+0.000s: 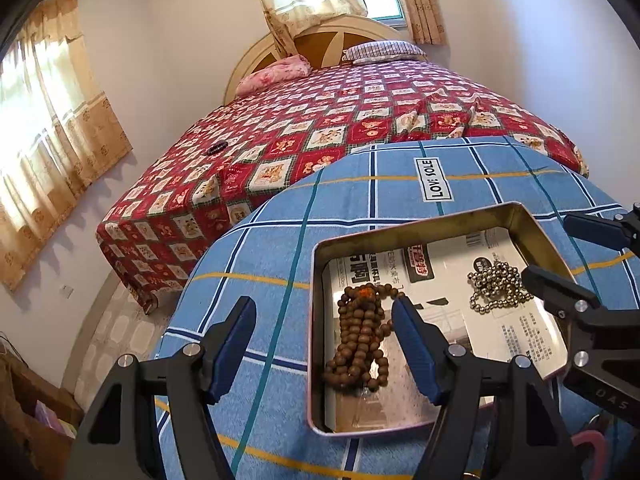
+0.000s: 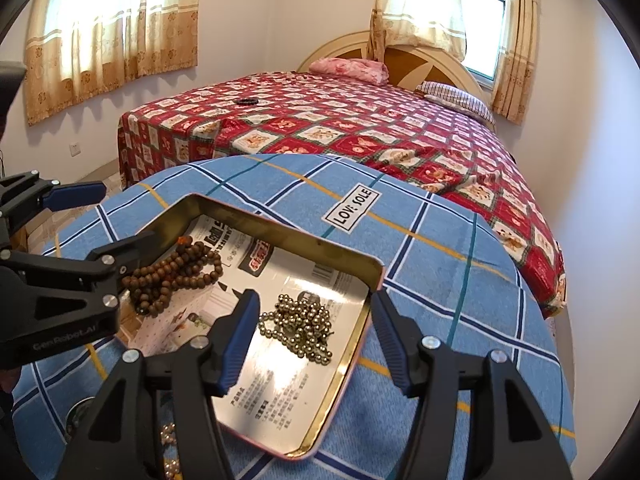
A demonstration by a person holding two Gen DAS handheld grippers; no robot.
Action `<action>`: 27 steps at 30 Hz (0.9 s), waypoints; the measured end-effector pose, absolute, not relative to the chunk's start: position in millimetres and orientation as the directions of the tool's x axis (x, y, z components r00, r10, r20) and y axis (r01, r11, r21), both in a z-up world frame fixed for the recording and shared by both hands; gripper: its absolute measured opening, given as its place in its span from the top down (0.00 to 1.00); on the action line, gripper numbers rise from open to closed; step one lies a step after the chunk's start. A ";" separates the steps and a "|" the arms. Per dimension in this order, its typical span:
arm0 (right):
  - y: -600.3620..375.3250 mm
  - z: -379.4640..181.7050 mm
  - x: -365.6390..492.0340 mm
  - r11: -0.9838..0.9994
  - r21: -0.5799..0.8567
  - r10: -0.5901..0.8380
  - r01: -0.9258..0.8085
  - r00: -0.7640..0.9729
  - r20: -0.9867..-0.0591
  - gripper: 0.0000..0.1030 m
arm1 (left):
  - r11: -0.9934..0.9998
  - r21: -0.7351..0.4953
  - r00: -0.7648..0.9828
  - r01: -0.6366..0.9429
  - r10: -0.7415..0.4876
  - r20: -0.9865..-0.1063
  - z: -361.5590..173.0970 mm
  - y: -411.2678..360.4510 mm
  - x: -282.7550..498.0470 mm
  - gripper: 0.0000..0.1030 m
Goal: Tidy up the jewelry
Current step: 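Open both grippers to release the beads and chain, then withdraw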
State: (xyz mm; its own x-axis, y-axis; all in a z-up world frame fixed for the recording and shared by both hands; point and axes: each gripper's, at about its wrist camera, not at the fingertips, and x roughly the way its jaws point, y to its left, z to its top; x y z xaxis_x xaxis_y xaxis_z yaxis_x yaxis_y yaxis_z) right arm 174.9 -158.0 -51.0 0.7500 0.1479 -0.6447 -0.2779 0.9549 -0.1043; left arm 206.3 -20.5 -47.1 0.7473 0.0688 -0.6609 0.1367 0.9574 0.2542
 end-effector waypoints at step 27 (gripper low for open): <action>-177.1 -74.5 72.7 0.954 -0.124 0.126 -0.273 0.739 -0.662 0.28 | 0.956 0.211 0.698 0.202 0.010 -0.716 -65.7 -11.1 78.3 0.31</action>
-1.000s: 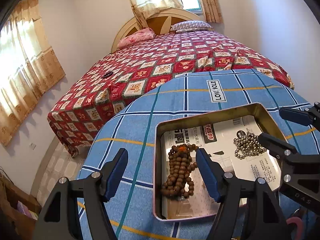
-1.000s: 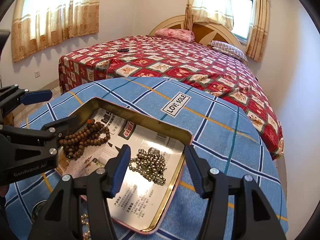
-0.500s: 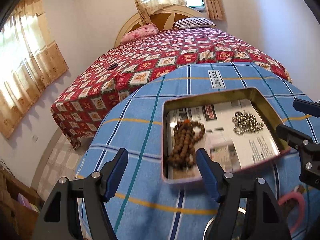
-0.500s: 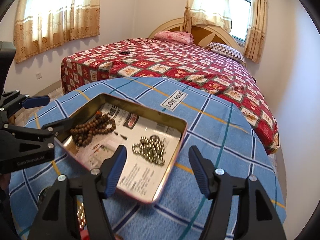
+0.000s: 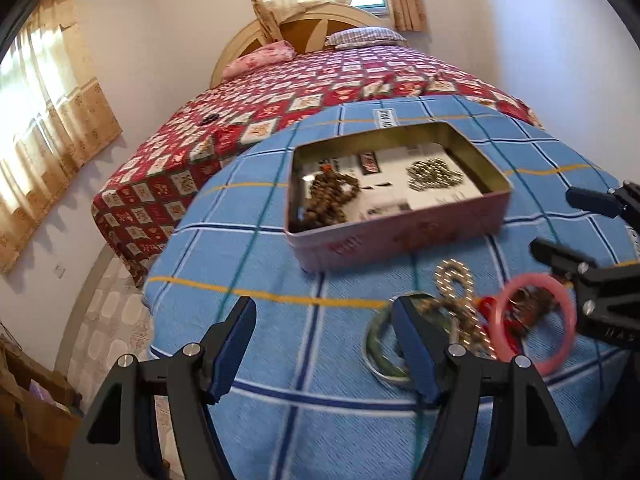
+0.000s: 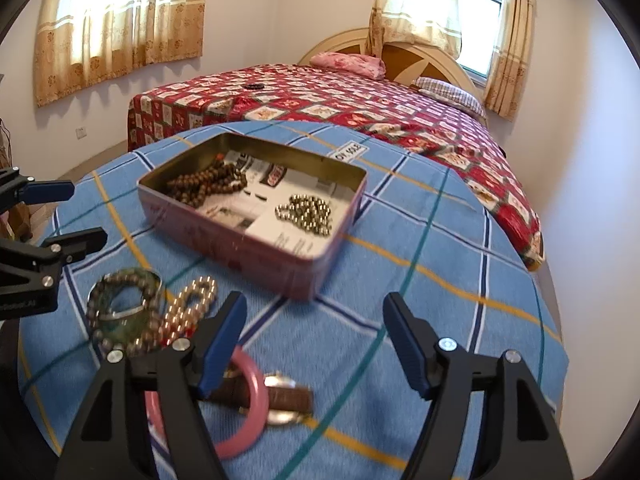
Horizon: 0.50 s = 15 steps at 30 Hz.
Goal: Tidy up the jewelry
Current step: 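Open both grippers to release the beads and chain, then withdraw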
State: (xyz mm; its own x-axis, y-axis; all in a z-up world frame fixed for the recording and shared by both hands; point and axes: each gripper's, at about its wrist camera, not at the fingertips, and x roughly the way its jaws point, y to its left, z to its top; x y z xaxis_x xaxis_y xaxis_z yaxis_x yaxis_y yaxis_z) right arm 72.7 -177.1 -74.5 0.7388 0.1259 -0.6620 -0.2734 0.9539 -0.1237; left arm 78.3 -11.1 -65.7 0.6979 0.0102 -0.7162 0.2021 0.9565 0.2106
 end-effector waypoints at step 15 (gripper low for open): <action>-168.1 -83.0 56.7 0.946 -0.142 0.130 -0.292 0.742 -0.658 0.22 | 0.947 0.194 0.655 0.258 -0.023 -0.755 -82.0 -27.7 71.6 0.47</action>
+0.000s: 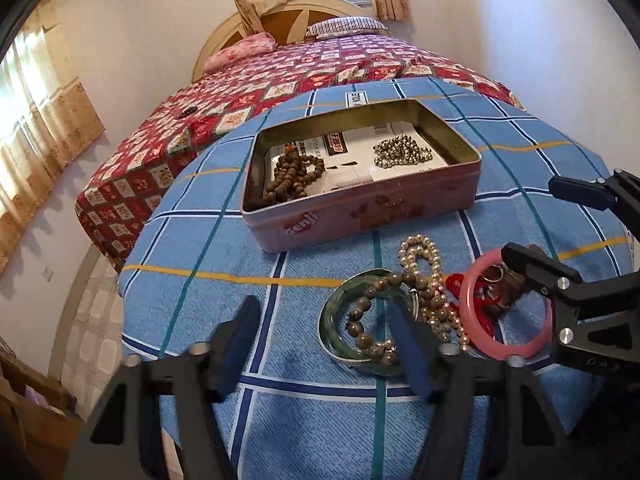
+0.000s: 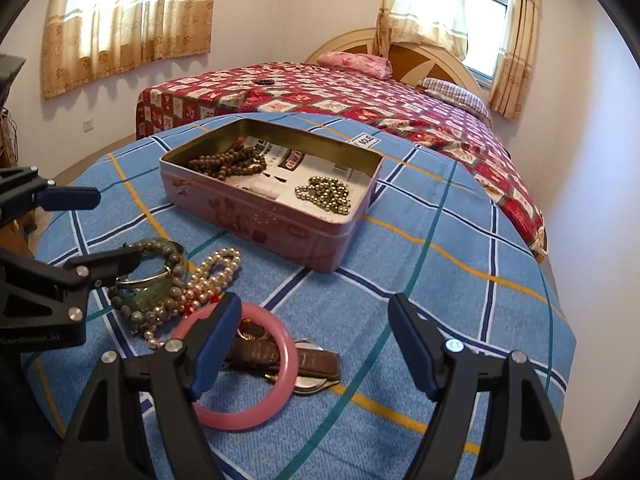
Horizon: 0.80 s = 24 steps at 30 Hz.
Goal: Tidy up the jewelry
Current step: 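Grasp the dark bead bracelet with the left gripper while the right gripper grasps the pink bangle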
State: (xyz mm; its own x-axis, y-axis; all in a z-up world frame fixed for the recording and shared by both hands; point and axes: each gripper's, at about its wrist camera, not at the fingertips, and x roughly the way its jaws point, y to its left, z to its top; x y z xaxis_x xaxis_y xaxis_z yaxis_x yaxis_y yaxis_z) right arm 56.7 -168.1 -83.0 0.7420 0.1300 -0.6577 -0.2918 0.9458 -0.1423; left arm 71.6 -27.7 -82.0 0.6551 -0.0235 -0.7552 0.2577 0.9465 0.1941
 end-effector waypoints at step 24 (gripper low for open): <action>-172.1 -97.1 61.2 0.941 -0.093 0.167 -0.325 0.687 -0.708 0.56 | 0.960 0.109 0.683 0.259 -0.102 -0.724 -53.3 -3.9 75.1 0.92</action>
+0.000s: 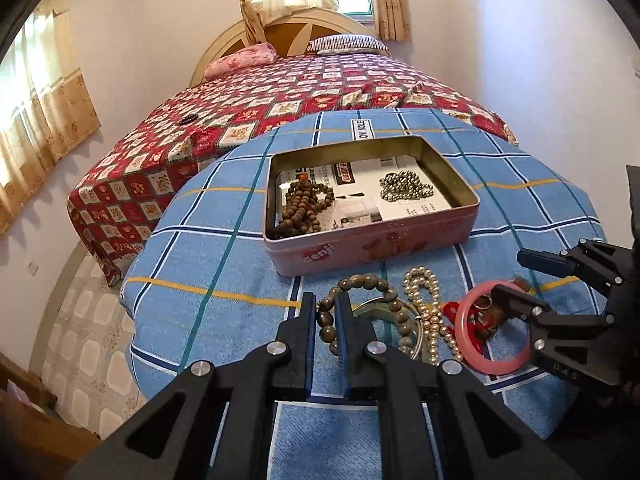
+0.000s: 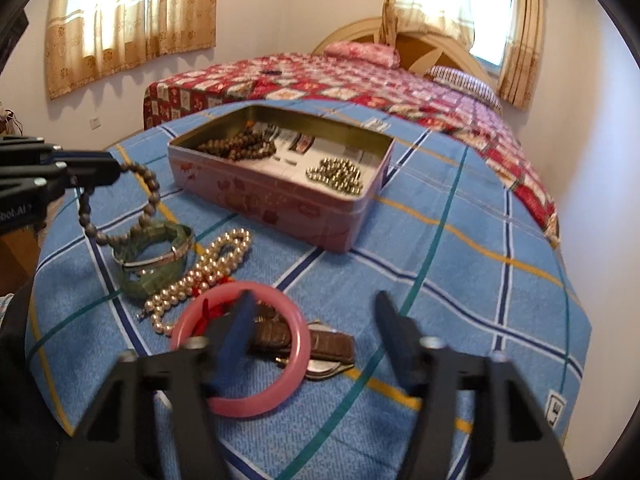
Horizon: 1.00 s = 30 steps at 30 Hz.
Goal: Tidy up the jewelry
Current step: 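Grasp the dark bead bracelet with the left gripper while the right gripper grasps the pink bangle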
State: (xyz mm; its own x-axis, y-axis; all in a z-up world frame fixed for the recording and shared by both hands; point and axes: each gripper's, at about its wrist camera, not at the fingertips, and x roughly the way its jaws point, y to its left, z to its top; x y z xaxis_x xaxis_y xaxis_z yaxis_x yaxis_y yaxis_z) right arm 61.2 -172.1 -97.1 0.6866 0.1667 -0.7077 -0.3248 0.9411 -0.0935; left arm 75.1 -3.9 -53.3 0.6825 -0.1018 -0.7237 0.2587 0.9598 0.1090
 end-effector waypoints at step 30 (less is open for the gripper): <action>-173.2 -96.5 78.0 0.908 0.004 0.283 -0.419 0.607 -0.742 0.87 | 0.972 0.073 0.672 0.225 -0.100 -0.734 -60.7 5.8 90.3 0.92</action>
State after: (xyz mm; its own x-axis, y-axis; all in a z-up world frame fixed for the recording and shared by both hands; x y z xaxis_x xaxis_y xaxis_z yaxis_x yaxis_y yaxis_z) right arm 78.0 -173.2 -96.5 0.6070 0.2834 -0.7424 -0.4191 0.9079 0.0038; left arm 90.3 5.8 -60.7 0.6715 -0.1002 -0.7342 0.2249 0.9716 0.0731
